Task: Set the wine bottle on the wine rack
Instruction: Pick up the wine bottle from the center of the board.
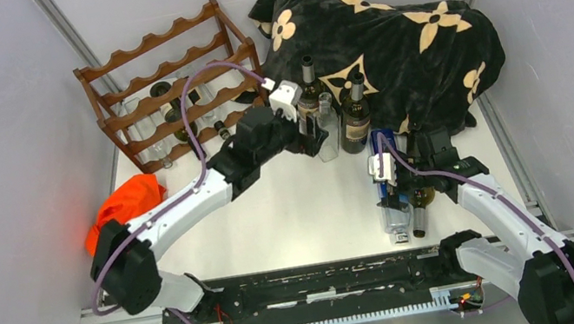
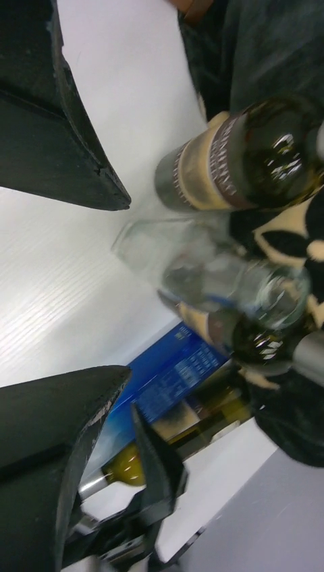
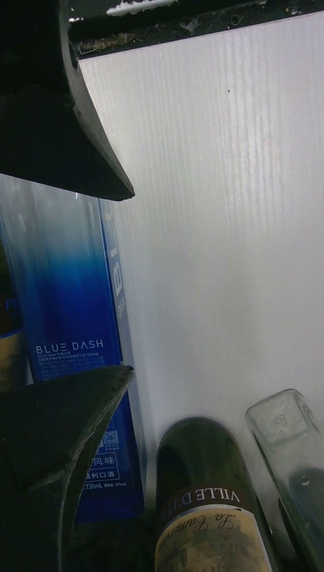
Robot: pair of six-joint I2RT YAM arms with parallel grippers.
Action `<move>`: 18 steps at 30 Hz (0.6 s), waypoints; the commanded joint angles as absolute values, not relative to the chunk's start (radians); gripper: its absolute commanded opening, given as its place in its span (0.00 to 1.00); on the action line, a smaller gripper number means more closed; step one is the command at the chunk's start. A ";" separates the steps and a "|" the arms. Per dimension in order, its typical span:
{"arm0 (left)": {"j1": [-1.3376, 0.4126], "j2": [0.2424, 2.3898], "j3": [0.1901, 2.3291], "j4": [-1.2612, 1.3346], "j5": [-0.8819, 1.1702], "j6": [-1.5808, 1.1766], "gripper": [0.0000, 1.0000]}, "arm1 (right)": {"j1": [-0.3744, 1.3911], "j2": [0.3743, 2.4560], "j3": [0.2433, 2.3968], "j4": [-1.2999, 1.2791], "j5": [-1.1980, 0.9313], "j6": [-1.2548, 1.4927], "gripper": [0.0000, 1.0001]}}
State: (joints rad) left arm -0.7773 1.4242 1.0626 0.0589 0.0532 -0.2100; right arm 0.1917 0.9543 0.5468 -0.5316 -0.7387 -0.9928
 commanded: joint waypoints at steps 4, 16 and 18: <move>-0.736 1.543 1.209 0.201 0.076 -0.176 0.85 | 0.189 0.932 0.546 -0.515 -0.737 -1.001 0.98; -0.738 1.671 1.323 0.256 0.120 -0.177 0.67 | 0.191 0.943 0.553 -0.532 -0.749 -1.010 0.98; -0.738 1.684 1.332 0.251 0.124 -0.176 0.64 | 0.191 0.947 0.555 -0.535 -0.749 -1.012 0.98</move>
State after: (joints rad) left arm -0.7349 1.6653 1.2713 0.1921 0.0925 -0.2077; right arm 0.1917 0.9455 0.5465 -0.5358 -0.7387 -1.0000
